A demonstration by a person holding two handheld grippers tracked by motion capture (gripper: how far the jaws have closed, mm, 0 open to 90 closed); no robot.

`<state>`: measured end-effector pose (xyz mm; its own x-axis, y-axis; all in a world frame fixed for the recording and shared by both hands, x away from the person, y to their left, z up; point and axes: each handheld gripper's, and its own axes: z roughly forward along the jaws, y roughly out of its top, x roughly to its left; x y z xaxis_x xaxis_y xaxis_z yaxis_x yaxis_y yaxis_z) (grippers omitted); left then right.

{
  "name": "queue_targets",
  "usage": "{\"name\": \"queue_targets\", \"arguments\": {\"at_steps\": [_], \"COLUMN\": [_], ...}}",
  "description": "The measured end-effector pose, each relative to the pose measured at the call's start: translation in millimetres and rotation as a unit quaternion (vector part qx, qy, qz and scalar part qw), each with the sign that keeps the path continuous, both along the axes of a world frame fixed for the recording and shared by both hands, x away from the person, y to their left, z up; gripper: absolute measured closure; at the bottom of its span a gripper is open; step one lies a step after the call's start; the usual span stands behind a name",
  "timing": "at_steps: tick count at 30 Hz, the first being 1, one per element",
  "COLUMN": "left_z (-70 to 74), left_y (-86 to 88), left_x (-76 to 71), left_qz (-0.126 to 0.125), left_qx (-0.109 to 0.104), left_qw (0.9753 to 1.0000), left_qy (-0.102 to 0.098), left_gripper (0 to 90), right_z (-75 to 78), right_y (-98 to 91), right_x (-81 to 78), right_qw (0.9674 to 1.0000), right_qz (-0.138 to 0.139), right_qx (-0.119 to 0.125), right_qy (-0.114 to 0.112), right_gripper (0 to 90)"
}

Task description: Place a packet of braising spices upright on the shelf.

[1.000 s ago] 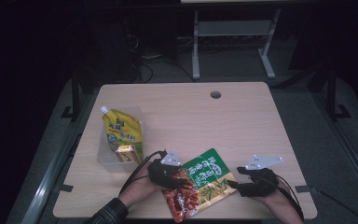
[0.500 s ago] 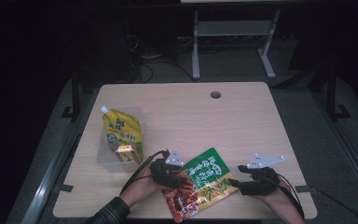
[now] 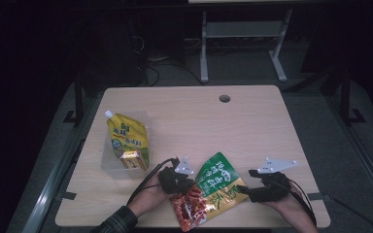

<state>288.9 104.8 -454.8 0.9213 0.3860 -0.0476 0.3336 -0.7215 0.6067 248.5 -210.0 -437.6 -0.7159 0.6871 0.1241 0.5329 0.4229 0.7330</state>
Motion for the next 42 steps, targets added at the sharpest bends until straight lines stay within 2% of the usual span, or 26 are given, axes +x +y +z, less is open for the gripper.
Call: {"name": "queue_targets", "arguments": {"at_steps": [3,4,5,6,8,9,10,11,13,15,16,18,20,22,25,26,28,29,31,32,35,36,37,38,40,42], "left_z": [0.0,0.0,2.8,2.8,10.2,10.2,16.9,20.8,23.7,34.0,34.0,43.2,48.7,51.4,60.5,62.0,63.3,63.6,63.4,63.8,63.8,63.8,63.6,63.5,63.0,62.0], "left_y": [4.1,4.1,7.3,7.3,13.7,13.7,18.1,20.3,21.5,25.3,25.3,27.2,27.3,27.4,27.1,27.6,28.8,29.9,30.9,31.8,33.2,33.2,34.1,35.0,36.6,37.8], "left_x": [3.2,3.2,5.3,5.3,8.2,8.2,9.8,10.4,10.5,11.6,11.6,11.8,11.3,11.3,10.3,9.9,9.4,9.6,8.7,8.4,7.1,7.1,6.6,6.4,6.4,5.8], "left_qz": [0.011,0.011,0.024,0.024,0.044,0.044,0.059,0.064,0.070,0.080,0.080,0.091,0.094,0.093,0.096,0.098,0.102,0.102,0.109,0.109,0.118,0.118,0.123,0.126,0.131,0.137], "left_qx": [-0.021,-0.021,-0.038,-0.038,-0.062,-0.062,-0.082,-0.091,-0.098,-0.118,-0.118,-0.142,-0.157,-0.162,-0.189,-0.195,-0.206,-0.206,-0.211,-0.210,-0.216,-0.216,-0.221,-0.220,-0.223,-0.228], "left_qw": [0.9996,0.9996,0.9989,0.9989,0.9971,0.9971,0.9949,0.9938,0.9927,0.9896,0.9896,0.9854,0.9827,0.9819,0.9766,0.9753,0.9725,0.9726,0.9707,0.9710,0.9684,0.9684,0.9667,0.9666,0.9651,0.9630], "left_qy": [0.016,0.016,0.016,0.016,0.006,0.006,0.001,-0.003,-0.005,-0.017,-0.017,-0.024,-0.028,-0.030,-0.033,-0.034,-0.032,-0.033,-0.035,-0.037,-0.040,-0.040,-0.041,-0.040,-0.041,-0.042], "left_gripper": [89.5,89.6,89.6,89.6,89.7,89.7,89.7,89.7,89.8,89.8,89.8,89.8,89.8,89.8,89.8,89.8,89.8,89.8,89.8,89.8,89.8,89.8,89.8,89.8,89.7,89.7], "right_z": [0.1,0.1,0.4,0.4,0.4,0.4,0.2,0.2,0.2,0.4,0.4,0.5,0.1,0.0,0.1,0.4,1.5,2.1,1.8,1.5,0.3,0.5,0.8,1.5,2.7,4.0], "right_y": [0.2,0.2,0.6,0.6,0.7,0.7,0.8,0.8,0.9,2.4,2.4,3.9,6.2,11.6,19.0,21.3,23.1,24.4,27.2,29.6,34.9,36.2,37.2,38.2,38.8,38.5], "right_x": [0.1,0.1,-0.1,-0.1,-0.4,-0.4,-0.1,0.1,0.3,0.7,0.7,1.7,2.5,3.8,8.2,10.5,14.3,16.7,20.3,22.5,25.4,25.8,26.6,27.0,28.6,30.1], "right_qw": [1.0000,1.0000,0.9999,0.9999,0.9999,0.9999,0.9998,0.9998,0.9998,0.9994,0.9994,0.9987,0.9975,0.9962,0.9956,0.9945,0.9919,0.9895,0.9865,0.9844,0.9821,0.9805,0.9792,0.9785,0.9783,0.9772], "right_qz": [-0.001,-0.001,-0.003,-0.003,-0.003,-0.003,-0.002,-0.002,-0.002,0.000,0.000,0.008,0.010,0.015,0.025,0.028,0.031,0.033,0.039,0.045,0.052,0.054,0.057,0.056,0.054,0.051], "right_qx": [0.004,0.004,0.009,0.009,0.014,0.014,0.017,0.019,0.022,0.033,0.033,0.050,0.070,0.085,0.091,0.101,0.123,0.141,0.159,0.170,0.181,0.189,0.194,0.199,0.200,0.206], "right_qy": [0.000,0.000,0.003,0.003,0.003,0.003,0.004,0.004,0.005,0.004,0.004,0.003,0.008,0.009,0.000,-0.003,-0.005,-0.005,-0.006,-0.004,-0.005,-0.005,-0.008,-0.007,-0.016,-0.014], "right_gripper": [22.7,22.7,19.8,19.8,18.2,18.2,16.8,16.3,16.1,14.9,14.9,14.5,14.5,14.6,14.9,15.8,18.3,20.8,24.4,28.5,41.0,46.5,51.0,54.2,64.1,70.2]}}
